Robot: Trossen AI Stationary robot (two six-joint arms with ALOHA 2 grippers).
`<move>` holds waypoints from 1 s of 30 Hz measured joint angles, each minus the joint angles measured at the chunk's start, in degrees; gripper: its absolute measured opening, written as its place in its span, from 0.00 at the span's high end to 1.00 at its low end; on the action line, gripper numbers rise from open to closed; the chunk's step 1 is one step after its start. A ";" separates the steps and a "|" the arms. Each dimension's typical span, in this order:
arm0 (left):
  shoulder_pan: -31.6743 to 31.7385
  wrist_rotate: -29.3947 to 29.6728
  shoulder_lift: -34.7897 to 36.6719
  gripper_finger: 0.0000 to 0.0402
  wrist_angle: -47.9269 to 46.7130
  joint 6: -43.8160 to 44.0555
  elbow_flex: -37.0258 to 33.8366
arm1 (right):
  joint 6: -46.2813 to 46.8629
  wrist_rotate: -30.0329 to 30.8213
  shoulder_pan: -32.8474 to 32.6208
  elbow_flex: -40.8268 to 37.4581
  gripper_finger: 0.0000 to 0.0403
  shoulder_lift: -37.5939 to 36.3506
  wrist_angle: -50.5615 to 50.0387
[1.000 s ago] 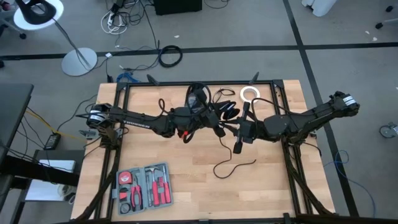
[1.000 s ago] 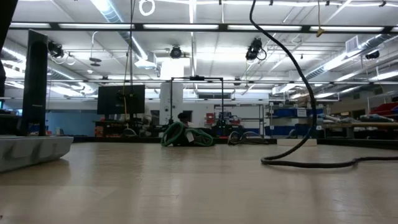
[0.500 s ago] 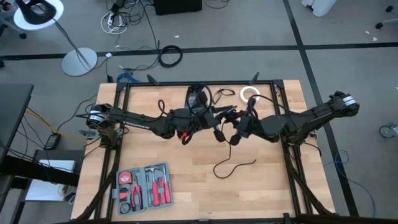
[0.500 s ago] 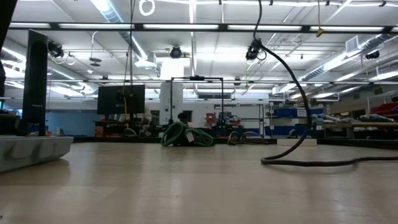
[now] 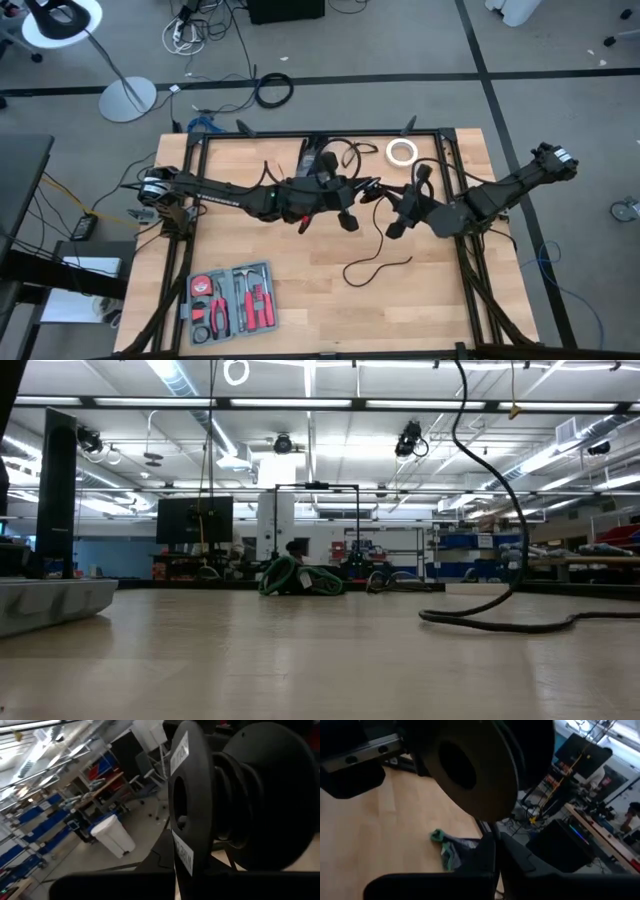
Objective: Coil cords
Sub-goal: Coil the black wire into a spool
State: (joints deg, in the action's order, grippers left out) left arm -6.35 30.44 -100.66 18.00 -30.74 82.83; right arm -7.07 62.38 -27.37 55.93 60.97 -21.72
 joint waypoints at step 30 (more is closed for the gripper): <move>-3.92 4.98 1.04 1.00 -9.91 -13.99 -0.02 | 38.20 -6.33 -2.54 -1.80 0.85 5.92 -14.05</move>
State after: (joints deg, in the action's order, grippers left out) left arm -10.27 35.42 -99.62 8.09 -44.73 82.81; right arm 31.13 56.05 -29.91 54.13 66.89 -35.77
